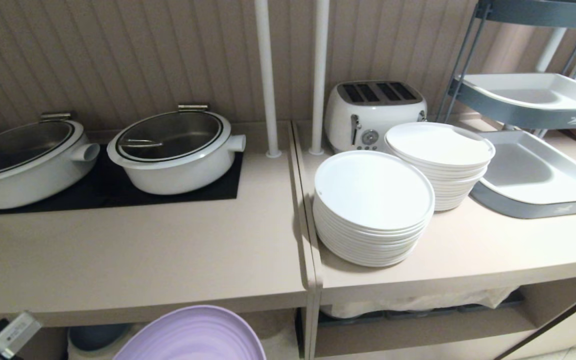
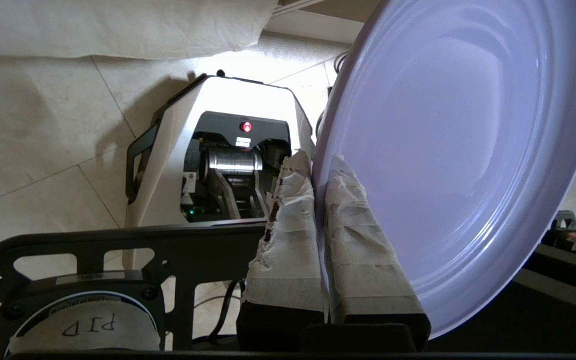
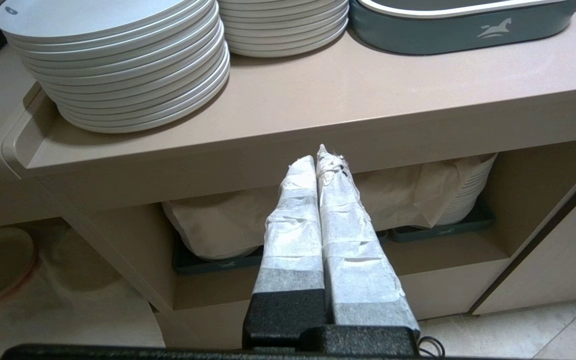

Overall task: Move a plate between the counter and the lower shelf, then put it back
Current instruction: Put the plate

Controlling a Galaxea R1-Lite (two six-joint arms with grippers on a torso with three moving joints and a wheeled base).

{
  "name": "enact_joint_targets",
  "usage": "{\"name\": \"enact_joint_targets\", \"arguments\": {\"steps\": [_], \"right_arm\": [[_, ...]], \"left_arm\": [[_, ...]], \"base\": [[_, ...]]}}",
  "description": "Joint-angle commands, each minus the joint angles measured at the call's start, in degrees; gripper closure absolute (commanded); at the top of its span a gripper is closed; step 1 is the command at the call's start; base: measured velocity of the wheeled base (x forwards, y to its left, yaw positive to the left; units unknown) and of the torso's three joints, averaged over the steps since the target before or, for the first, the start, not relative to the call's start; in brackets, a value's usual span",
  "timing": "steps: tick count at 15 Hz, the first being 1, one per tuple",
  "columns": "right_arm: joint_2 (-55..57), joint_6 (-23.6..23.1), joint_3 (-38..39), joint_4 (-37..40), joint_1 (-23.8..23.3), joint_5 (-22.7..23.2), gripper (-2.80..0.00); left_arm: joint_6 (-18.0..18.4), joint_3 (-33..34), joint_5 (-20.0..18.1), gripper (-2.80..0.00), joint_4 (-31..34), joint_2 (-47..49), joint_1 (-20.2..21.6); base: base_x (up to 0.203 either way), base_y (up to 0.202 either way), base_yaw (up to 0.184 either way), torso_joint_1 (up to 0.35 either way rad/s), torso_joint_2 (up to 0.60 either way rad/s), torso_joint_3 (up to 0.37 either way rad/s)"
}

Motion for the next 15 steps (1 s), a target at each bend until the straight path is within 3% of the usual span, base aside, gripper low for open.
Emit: {"name": "enact_joint_targets", "arguments": {"steps": [1,7,15], "right_arm": [[0.00,0.04,0.02,-0.04,0.05,-0.01,0.00],[0.00,0.04,0.02,-0.06,0.01,-0.01,0.00],[0.00,0.04,0.02,0.02,-0.02,-0.01,0.00]], "left_arm": [[-0.28,-0.91,0.02,0.00,0.03,2.19,0.11],[-0.28,-8.32,0.31,0.00,-0.01,9.81,1.67],[1.98,-15.56,0.12,0.00,-0.16,19.80,8.36]], "base": [[0.000,0.000,0.000,0.000,0.00,0.000],[0.000,0.000,0.000,0.000,0.00,0.000],[0.000,0.000,0.000,0.000,0.00,0.000]]}}
